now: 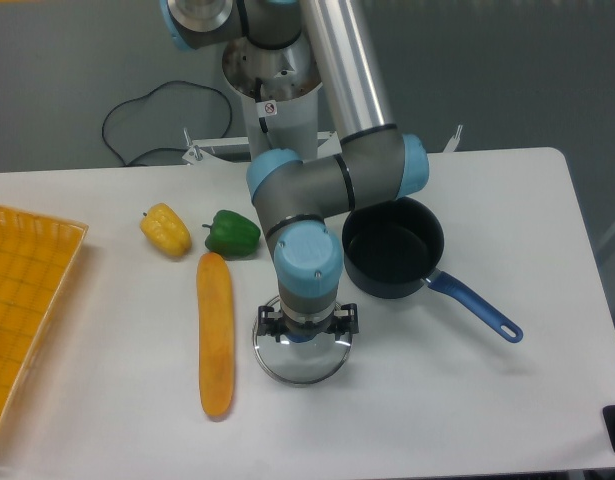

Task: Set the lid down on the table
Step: 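Open the gripper and raise it off the glass lid knob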

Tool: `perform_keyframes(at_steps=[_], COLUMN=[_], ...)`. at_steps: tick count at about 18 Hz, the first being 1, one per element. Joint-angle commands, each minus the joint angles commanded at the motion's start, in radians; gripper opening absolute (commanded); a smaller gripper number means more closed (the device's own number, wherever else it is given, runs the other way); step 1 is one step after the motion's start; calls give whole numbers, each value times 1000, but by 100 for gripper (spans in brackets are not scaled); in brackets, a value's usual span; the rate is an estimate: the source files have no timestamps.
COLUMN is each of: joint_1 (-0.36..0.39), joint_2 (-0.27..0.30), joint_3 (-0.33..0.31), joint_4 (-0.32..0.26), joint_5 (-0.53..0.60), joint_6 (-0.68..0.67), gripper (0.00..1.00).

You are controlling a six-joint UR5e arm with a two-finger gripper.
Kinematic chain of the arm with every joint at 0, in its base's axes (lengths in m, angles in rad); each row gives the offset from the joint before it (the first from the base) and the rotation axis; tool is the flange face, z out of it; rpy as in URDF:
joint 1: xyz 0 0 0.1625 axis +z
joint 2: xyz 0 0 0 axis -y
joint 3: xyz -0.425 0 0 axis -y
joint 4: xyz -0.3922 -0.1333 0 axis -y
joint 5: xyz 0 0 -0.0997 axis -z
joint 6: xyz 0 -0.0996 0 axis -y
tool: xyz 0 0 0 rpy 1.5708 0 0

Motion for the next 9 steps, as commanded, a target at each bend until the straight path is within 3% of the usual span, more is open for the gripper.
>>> perform_keyframes(at_steps=[6,9], joint_1=[23,23], joint_2=[63,81], joint_3=[9,9], joint_4=[3,0], joint_5=[3,67], joint_6=[256,368], gripper=[100,100])
